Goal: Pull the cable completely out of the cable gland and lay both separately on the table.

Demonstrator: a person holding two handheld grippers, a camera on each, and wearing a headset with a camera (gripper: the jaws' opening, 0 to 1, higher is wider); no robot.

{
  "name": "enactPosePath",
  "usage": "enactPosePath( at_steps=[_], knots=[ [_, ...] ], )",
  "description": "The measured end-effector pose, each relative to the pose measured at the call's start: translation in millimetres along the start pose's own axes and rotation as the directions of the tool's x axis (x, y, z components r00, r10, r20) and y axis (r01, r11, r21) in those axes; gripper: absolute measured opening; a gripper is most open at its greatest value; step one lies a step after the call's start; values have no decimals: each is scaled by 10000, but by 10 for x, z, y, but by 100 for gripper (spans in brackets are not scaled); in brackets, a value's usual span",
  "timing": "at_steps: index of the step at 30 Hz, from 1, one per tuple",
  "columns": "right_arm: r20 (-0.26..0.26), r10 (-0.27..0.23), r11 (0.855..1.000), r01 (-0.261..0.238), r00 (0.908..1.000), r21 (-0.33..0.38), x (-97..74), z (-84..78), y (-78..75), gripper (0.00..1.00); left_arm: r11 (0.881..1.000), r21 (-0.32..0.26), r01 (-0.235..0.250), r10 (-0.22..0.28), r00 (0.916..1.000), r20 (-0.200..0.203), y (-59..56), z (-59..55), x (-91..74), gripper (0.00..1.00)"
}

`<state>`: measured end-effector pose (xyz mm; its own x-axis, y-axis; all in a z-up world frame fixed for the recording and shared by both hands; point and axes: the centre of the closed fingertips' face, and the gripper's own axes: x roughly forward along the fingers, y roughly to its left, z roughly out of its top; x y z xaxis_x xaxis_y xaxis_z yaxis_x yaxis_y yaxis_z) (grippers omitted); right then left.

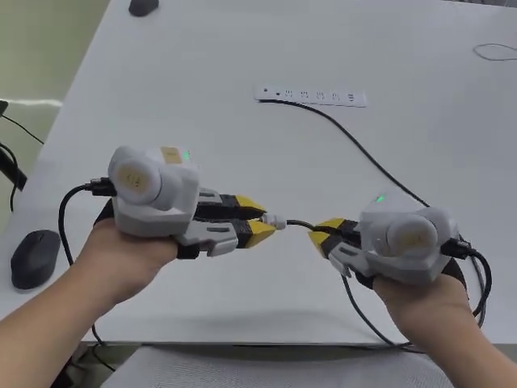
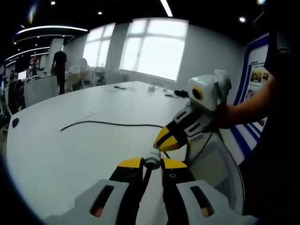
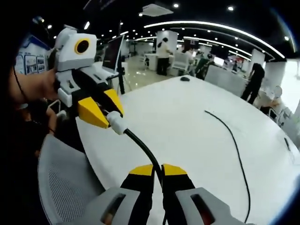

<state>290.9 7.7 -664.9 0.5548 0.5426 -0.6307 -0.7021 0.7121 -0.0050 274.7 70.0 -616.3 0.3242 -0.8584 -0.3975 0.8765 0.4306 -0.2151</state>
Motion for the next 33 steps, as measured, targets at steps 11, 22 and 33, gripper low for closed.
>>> enactPosePath(
  at_steps=[11, 22, 33],
  knots=[
    [-293, -299, 9590, 370, 9991, 2811, -28, -295, -260, 0, 9999, 135, 33, -34, 10000, 25, 35, 28, -8, 15],
    [-483, -254, 8404, 475, 9985, 5399, 13, -576, -347, 0, 9998, 217, 18, -19, 10000, 46, 33, 25, -24, 15],
    [-295, -236, 7338, 374, 9993, 6783, 48, -601, -304, 1, 9998, 209, 18, -19, 10000, 84, 29, 6, -28, 15]
  ],
)
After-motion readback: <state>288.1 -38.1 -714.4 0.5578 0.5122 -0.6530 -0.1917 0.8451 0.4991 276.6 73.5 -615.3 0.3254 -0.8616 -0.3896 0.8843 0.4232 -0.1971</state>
